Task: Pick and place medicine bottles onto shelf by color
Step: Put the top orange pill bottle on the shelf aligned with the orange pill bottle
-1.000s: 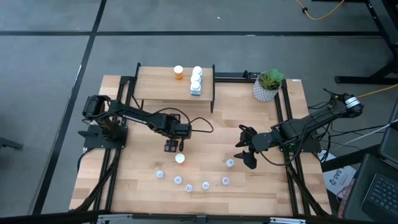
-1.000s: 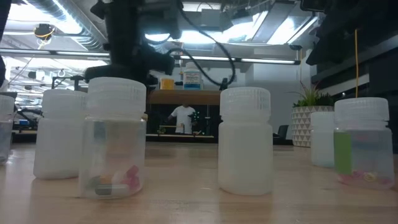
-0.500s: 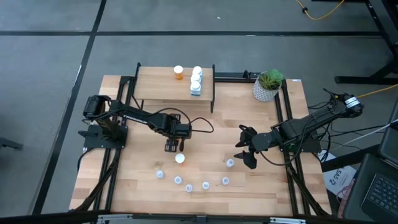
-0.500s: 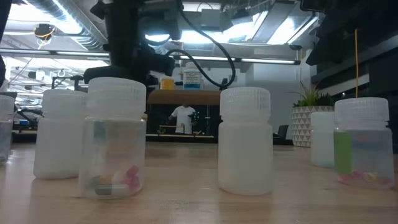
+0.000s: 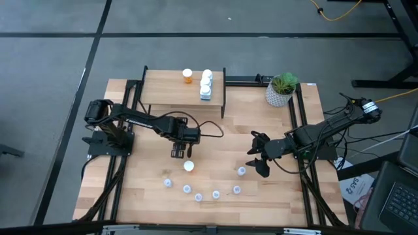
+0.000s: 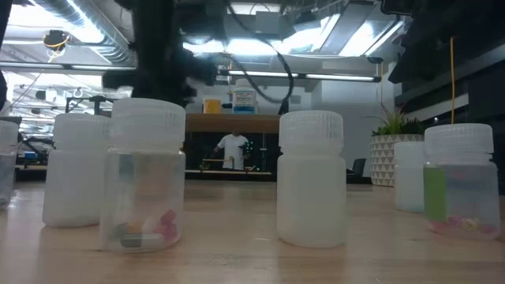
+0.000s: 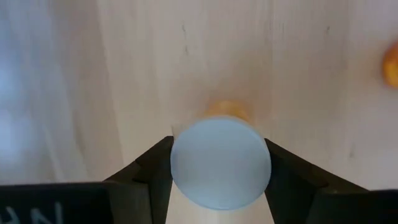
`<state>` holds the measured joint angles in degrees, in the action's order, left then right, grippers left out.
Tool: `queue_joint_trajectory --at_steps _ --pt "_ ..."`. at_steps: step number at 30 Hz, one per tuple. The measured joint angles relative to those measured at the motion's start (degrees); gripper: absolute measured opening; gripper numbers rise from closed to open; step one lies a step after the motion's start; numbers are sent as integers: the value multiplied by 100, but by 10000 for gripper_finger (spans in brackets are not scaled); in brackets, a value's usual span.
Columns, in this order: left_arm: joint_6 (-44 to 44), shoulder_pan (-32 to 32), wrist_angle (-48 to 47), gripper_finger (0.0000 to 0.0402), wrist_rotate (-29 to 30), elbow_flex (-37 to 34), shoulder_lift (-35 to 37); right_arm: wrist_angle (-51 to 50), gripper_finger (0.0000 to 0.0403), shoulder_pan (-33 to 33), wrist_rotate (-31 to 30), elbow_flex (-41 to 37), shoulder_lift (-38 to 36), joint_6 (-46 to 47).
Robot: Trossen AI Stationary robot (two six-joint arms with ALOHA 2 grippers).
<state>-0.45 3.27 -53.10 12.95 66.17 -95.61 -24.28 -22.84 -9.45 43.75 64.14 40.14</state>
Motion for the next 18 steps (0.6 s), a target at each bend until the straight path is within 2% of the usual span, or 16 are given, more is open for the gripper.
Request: queue_joint_trajectory --at_steps 10,18 --pt "124 -118 -1785 185 4 1791 52 -27 261 -1 0 0 0 -7" --pt "852 -832 -2385 185 20 3079 52 -37 261 0 0 0 0 -29"
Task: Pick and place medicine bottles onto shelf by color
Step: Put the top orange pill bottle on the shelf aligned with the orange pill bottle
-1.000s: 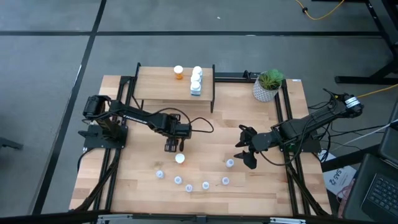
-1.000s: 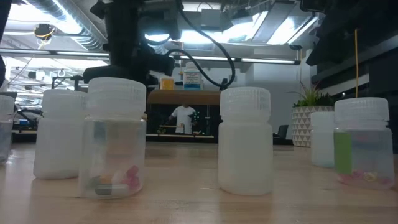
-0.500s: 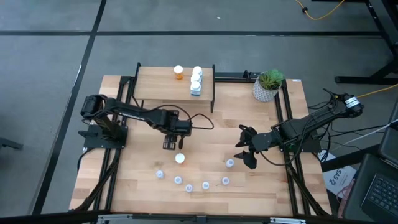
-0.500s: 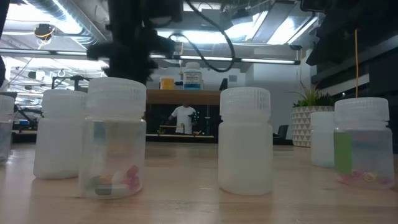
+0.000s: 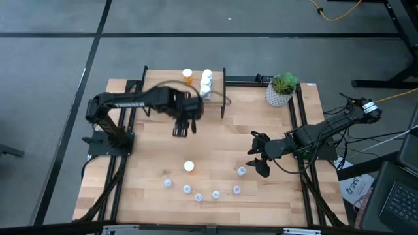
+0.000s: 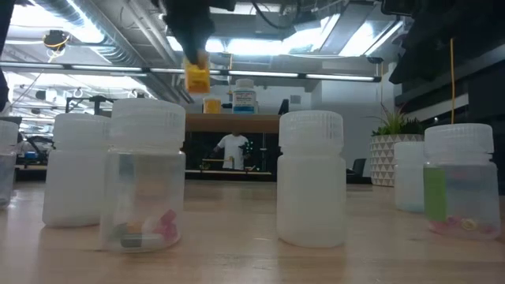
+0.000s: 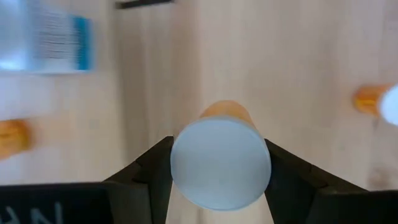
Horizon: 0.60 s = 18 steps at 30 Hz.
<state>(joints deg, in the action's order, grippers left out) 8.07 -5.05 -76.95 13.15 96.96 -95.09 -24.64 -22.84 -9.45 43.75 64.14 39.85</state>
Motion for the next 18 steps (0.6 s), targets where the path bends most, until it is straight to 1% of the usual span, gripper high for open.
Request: queue_joint_trajectory --at_steps 4,8,13,18 --pt "506 -598 1 186 190 303 -4 -1 261 0 0 0 0 -1" --pt "978 -1287 14 187 237 350 -4 -6 261 0 0 0 0 -1" --pt "1320 -2053 236 187 -59 350 -84 -11 261 -1 0 0 0 -70" --pt "1507 -2486 670 188 -193 350 -209 -11 261 -1 2 0 0 -139"
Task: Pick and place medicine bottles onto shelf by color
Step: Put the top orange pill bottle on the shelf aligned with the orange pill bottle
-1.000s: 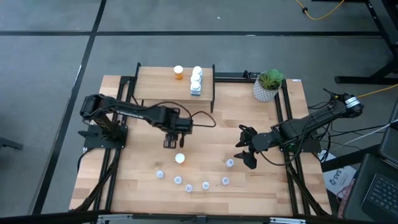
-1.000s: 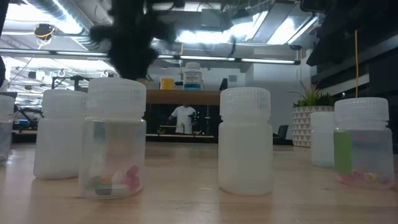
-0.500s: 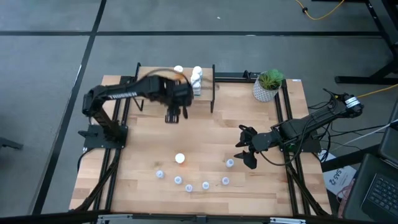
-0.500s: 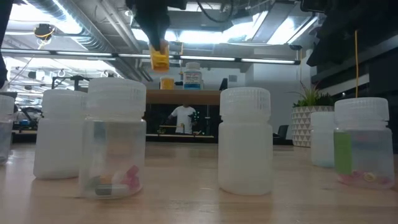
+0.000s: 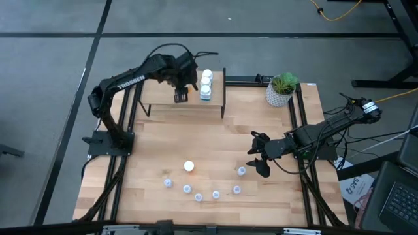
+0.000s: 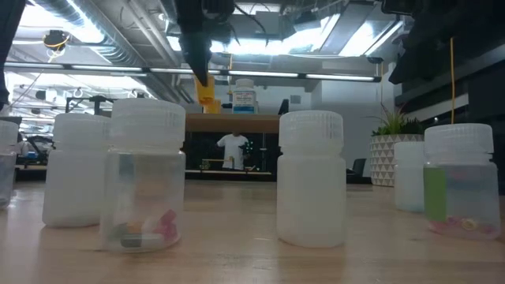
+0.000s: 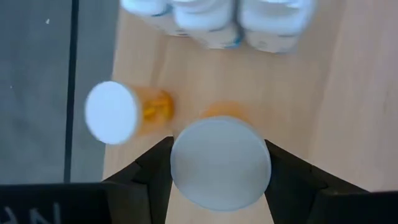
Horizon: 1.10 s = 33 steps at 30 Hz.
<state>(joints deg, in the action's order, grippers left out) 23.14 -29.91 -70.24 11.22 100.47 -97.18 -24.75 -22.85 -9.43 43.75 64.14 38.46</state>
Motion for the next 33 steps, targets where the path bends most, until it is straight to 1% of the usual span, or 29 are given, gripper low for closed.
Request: queue_joint_trajectory --at_steps 7,12,17,25,33 --pt "131 -145 70 188 -83 2 -329 0 261 1 0 0 0 0" --pt "152 -140 108 188 73 20 -504 0 261 1 0 0 0 2" --pt "281 -109 215 191 161 20 -522 -2 261 1 0 0 0 2" --pt "284 -66 285 210 218 11 -528 -44 261 0 0 0 0 -2" --pt "280 -59 237 211 280 0 -515 -44 261 0 0 0 0 -3"
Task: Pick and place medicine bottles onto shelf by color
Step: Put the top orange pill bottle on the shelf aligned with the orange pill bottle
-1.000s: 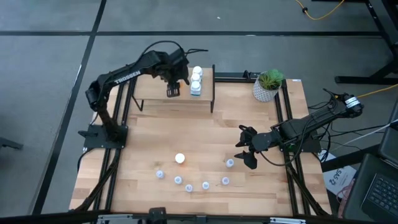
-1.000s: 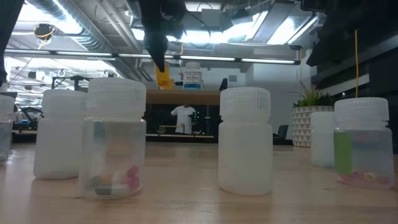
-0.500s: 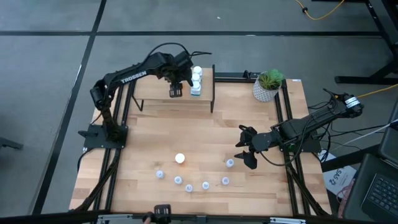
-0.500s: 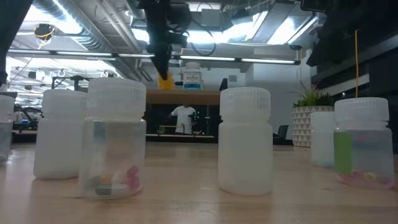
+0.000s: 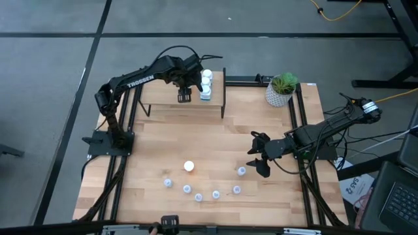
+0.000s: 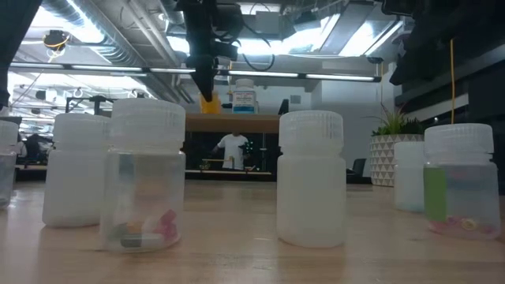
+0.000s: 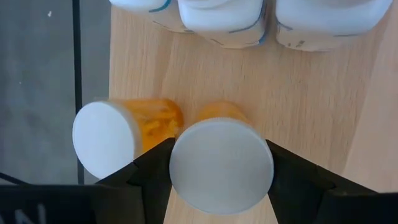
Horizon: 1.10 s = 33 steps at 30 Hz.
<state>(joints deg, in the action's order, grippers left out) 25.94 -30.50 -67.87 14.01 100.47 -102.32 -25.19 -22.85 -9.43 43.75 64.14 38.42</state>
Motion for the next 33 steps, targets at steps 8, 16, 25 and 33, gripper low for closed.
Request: queue_joint_trajectory --at_steps 8,16,25,33 --pt "11 22 -79 214 5 0 11 2 261 1 0 0 0 21" --pt "6 31 -77 214 7 0 13 4 261 0 0 0 0 19" --pt "-33 31 -73 215 5 0 15 7 261 0 0 0 0 14" --pt "-58 64 -71 215 7 0 17 7 261 1 0 0 0 14"
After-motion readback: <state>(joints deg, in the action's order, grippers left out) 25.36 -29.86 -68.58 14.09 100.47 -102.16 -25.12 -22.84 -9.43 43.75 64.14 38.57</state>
